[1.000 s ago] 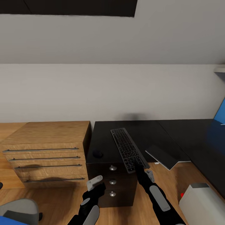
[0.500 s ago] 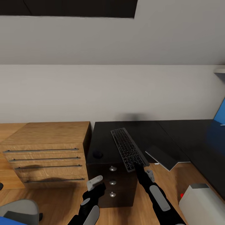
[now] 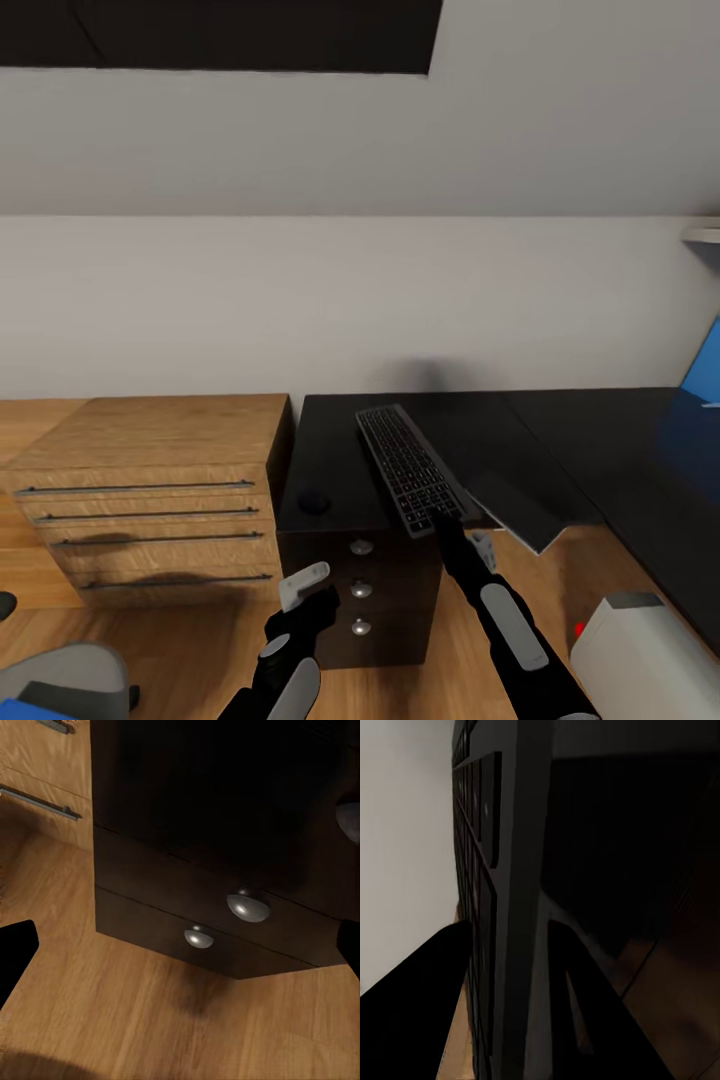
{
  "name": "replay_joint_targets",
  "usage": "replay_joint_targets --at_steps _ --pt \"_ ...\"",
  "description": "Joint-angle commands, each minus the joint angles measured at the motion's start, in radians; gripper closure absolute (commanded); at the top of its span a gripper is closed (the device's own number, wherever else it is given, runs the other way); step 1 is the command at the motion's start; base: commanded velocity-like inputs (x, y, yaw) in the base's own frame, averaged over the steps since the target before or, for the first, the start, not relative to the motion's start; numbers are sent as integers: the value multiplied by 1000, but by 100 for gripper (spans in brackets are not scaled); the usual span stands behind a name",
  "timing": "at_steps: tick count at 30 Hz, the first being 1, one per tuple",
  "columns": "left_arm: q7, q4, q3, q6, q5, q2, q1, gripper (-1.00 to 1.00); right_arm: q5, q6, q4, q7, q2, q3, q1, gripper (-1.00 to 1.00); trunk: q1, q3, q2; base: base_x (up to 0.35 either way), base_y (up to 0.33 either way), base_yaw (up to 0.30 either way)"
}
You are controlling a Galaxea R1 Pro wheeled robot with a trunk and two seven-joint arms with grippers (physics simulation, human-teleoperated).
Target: In the bedroom, organize the workspace by keeping the computer under the desk, ensuring the monitor is on the desk, placing the keyboard on the desk next to the monitor, placing the mouse on the desk next to the keyboard, moving the folder from the swivel chair onto the desk next to the mouse, stacking the notebook on top of the folder with the pen on top of the notebook, and positioning the swivel chair next to the desk.
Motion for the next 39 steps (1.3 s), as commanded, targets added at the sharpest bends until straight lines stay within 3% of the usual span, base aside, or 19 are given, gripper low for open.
replay_joint_targets --at_steps 1,11,13,15,20,39 --pt "7 -2 -1 4 4 0 -1 -100 -8 3 -2 2 0 -1 0 100 -4 2 7 -89 0 0" --pt "7 -1 -1 3 3 1 0 -100 -9 6 -207 -6 -7 -5 39 100 -42 33 77 -300 0 0" --pt "7 -1 -1 3 3 1 0 -100 -13 10 -233 -5 -23 -5 50 100 -50 40 91 -338 -26 0" --pt "6 -1 -1 4 3 1 0 -100 -28 14 -256 -3 -57 -5 60 100 -58 46 105 -340 -85 0" --pt "5 -1 -2 5 3 1 -1 -100 -35 18 -265 -3 -78 -6 63 100 -77 62 140 -341 -116 0" --pt "-2 2 -5 6 5 -1 0 -100 -33 8 -263 -5 -80 -7 64 100 -150 118 273 -344 -65 -32"
